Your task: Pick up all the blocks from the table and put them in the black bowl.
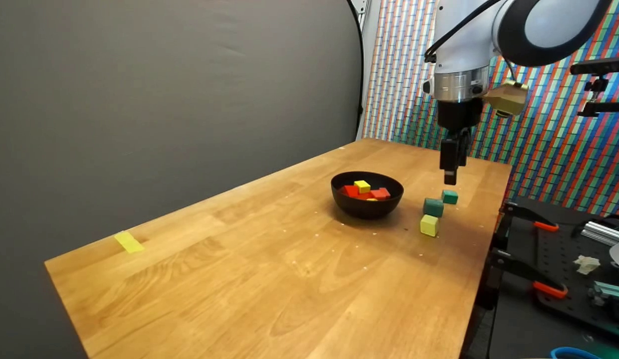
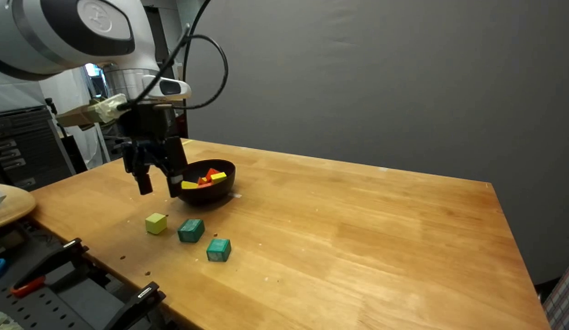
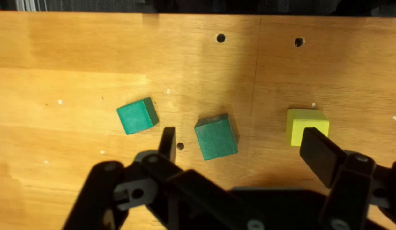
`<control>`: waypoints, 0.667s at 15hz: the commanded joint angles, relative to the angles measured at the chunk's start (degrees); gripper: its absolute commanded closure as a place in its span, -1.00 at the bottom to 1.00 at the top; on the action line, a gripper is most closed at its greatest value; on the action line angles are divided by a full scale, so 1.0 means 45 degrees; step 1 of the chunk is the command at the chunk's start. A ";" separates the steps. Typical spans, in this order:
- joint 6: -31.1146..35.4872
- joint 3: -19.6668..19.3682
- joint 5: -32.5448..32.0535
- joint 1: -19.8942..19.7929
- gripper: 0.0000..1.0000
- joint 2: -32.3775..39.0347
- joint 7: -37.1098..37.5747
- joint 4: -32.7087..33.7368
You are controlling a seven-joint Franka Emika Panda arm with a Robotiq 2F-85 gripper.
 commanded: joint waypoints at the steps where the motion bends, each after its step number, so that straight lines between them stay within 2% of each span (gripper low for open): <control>1: 0.1345 0.0326 0.1713 0.0416 -1.00 0.1665 -0.2299 0.0439; 3: 0.1615 0.0686 0.2186 0.0593 -1.00 0.2537 -0.2201 0.0712; 6: 0.1785 0.1229 0.3594 0.0686 -1.00 0.3556 -0.3291 0.0994; 7: 0.1807 0.1416 0.4063 0.0622 -0.84 0.3834 -0.3718 0.1046; 8: 0.1780 0.1550 0.4321 0.0570 -0.46 0.4104 -0.3905 0.1131; 10: 0.1807 0.1729 0.4719 0.0513 -0.17 0.4506 -0.4092 0.1244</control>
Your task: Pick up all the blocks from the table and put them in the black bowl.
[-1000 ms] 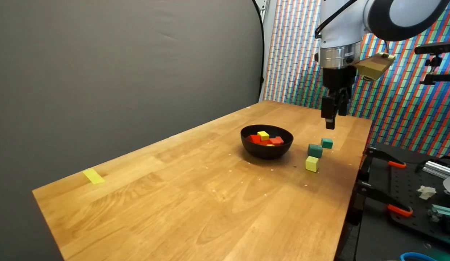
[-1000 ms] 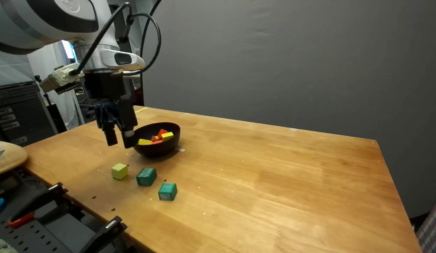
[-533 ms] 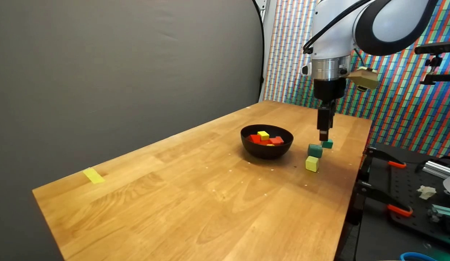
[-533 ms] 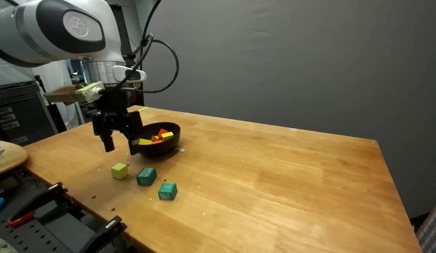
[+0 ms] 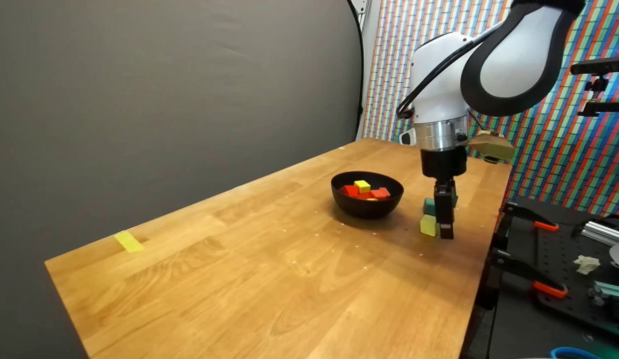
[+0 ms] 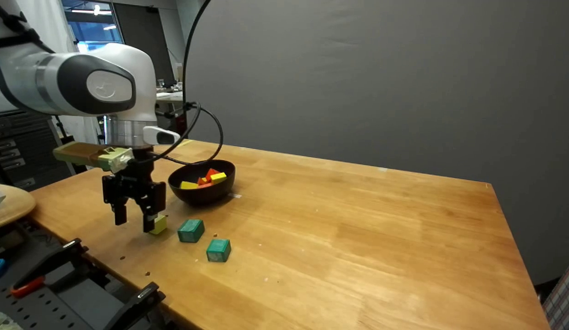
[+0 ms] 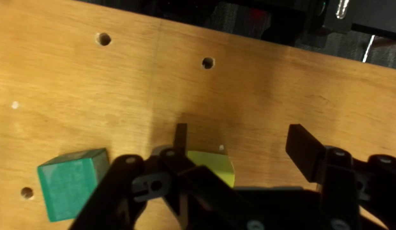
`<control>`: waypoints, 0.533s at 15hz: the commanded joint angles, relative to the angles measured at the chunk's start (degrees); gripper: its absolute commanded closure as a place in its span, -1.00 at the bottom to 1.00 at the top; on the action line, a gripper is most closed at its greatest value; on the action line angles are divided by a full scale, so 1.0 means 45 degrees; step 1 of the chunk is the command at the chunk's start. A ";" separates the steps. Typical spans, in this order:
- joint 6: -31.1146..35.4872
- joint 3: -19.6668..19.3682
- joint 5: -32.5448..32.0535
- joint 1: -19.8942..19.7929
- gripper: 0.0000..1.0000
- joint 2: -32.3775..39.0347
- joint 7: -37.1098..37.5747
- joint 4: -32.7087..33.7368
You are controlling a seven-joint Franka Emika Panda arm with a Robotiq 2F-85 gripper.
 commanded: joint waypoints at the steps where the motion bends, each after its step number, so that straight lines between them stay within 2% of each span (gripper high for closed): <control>1: 0.0261 0.0352 0.0854 -0.0168 0.03 0.0822 -0.0651 0.0398; 3: 0.0425 0.0298 0.0660 -0.0025 0.35 0.1034 -0.0208 0.0456; 5: 0.0622 0.0260 0.0538 0.0069 0.58 0.1099 0.0091 0.0452; 6: 0.0662 0.0216 0.0486 0.0127 0.56 0.1004 0.0278 0.0379; 7: 0.0715 0.0177 0.0366 0.0209 0.04 0.0919 0.0460 0.0298; 8: 0.0819 0.0111 0.0190 0.0354 -0.04 0.0766 0.0813 0.0159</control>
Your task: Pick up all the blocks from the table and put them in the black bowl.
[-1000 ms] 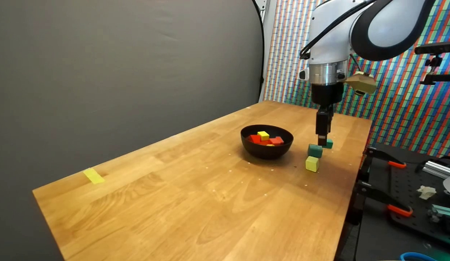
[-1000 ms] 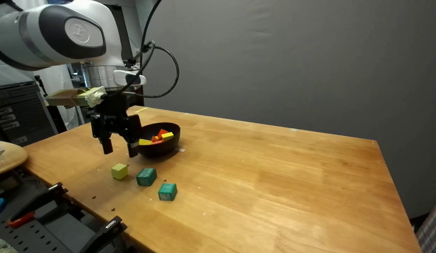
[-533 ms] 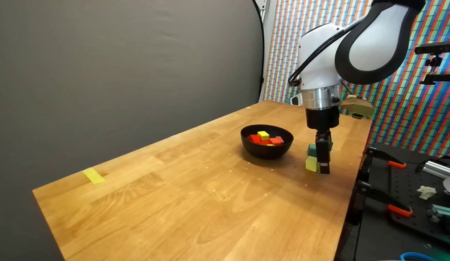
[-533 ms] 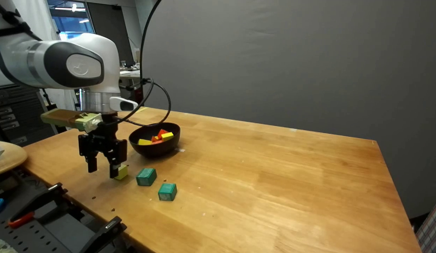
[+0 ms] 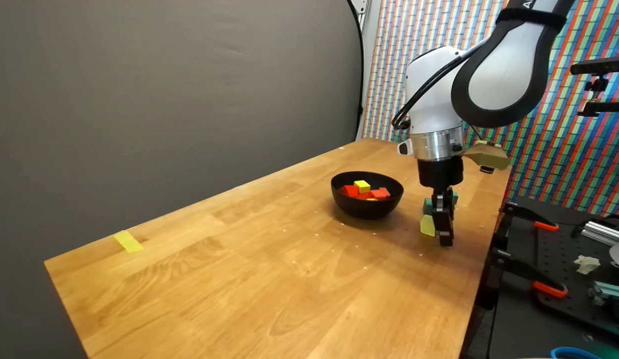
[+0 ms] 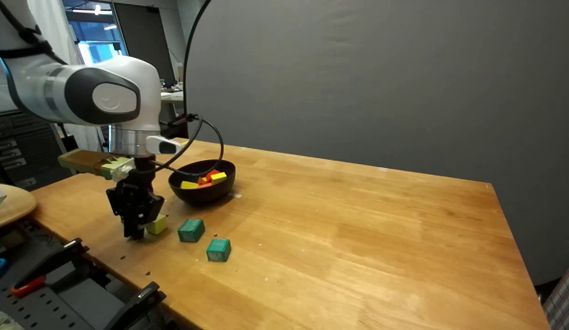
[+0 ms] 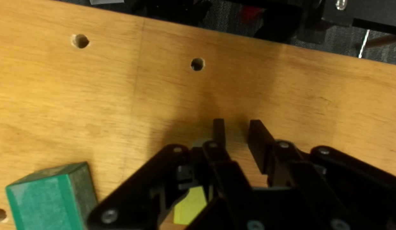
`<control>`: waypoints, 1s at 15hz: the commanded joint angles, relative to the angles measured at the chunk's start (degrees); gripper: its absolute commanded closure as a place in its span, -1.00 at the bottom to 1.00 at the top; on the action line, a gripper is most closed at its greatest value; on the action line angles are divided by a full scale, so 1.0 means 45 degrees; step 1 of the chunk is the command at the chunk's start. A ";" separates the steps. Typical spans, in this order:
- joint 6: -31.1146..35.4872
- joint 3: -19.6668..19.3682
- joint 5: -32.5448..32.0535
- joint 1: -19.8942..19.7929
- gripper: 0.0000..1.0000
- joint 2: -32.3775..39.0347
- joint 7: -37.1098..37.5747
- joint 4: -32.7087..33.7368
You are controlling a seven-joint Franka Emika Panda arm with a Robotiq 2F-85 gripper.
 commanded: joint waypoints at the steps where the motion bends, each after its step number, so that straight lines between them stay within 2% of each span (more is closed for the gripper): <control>1: 0.0696 -0.0028 -0.0334 0.0479 -0.05 -0.0186 0.1073 -0.0275; 4: 0.0960 -0.0069 -0.0774 0.0952 -0.45 -0.0340 0.1899 -0.0435; 7: 0.1457 -0.0726 -0.2086 0.1759 -0.94 -0.0208 0.3749 -0.0313; 11: 0.1276 -0.1965 -0.4605 0.2898 -1.00 -0.0408 0.6497 -0.0192; 13: 0.1126 -0.2375 -0.5418 0.3104 -1.00 -0.0260 0.7372 0.0043; 15: 0.0831 -0.2520 -0.5588 0.2920 -1.00 0.0193 0.7433 0.0573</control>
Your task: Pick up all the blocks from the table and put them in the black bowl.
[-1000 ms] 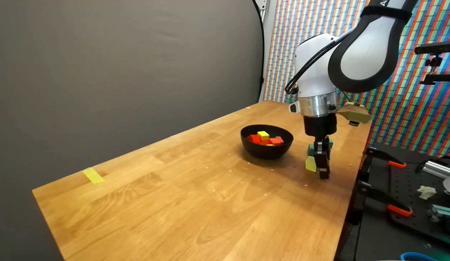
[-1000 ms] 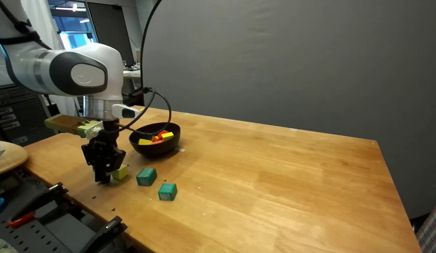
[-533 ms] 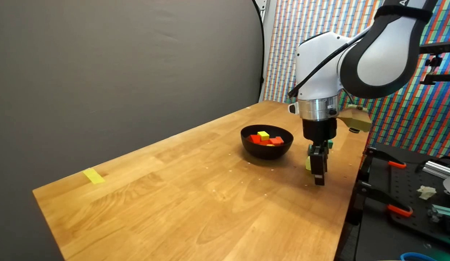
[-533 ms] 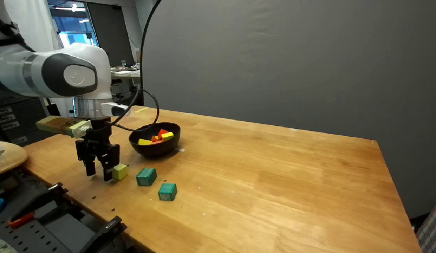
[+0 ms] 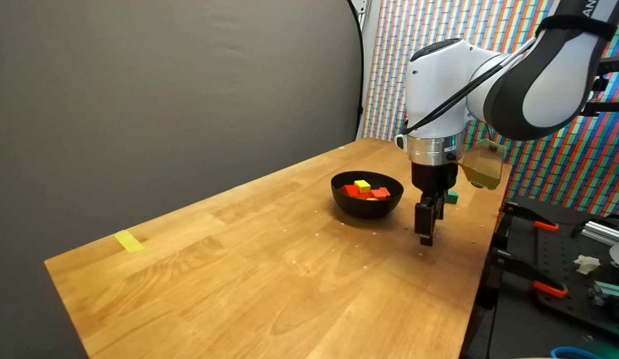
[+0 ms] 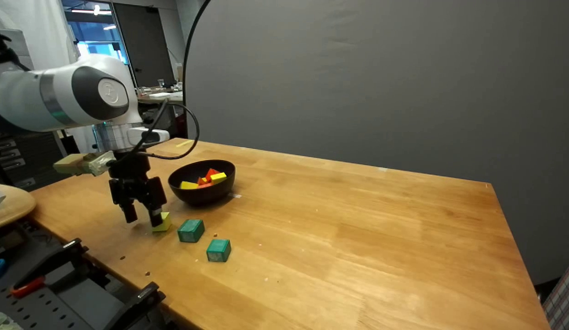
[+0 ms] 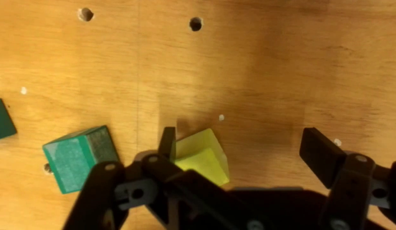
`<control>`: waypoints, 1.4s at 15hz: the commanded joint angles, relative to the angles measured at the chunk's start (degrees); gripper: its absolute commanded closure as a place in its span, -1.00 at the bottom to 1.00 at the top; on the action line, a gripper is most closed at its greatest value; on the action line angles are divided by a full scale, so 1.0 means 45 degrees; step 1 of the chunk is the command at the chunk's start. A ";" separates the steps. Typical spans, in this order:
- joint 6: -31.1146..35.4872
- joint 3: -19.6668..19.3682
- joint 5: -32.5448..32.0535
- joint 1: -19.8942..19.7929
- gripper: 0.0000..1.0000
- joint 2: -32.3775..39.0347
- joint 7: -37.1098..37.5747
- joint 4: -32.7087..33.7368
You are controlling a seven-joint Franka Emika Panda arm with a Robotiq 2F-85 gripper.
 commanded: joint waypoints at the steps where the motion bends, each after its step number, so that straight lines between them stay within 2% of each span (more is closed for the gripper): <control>1: -0.0589 -0.0450 -0.0472 -0.0050 -1.00 0.0479 0.0367 0.0897; 5: -0.1375 -0.0676 -0.0322 -0.0212 -1.00 0.1048 0.0193 0.1893; 6: -0.1516 -0.0574 -0.0039 -0.0389 -0.50 0.1247 -0.0095 0.2089; 7: -0.1624 -0.0492 0.0136 -0.0520 -0.47 0.1391 -0.0293 0.2230; 11: -0.1935 -0.0421 0.0487 -0.0775 0.16 0.1601 -0.0676 0.2525; 15: -0.2020 -0.0294 0.0692 -0.0779 0.67 0.1297 -0.0836 0.2284; 17: -0.2098 -0.0372 0.0564 -0.0903 0.73 0.1138 -0.0910 0.2128; 18: -0.2245 -0.0337 0.0544 -0.1029 0.43 0.1103 -0.1174 0.2109; 19: -0.2356 -0.0258 0.0581 -0.1171 0.22 0.1108 -0.1588 0.2098; 21: -0.2288 -0.0046 0.0819 -0.1487 0.02 0.1143 -0.2517 0.2045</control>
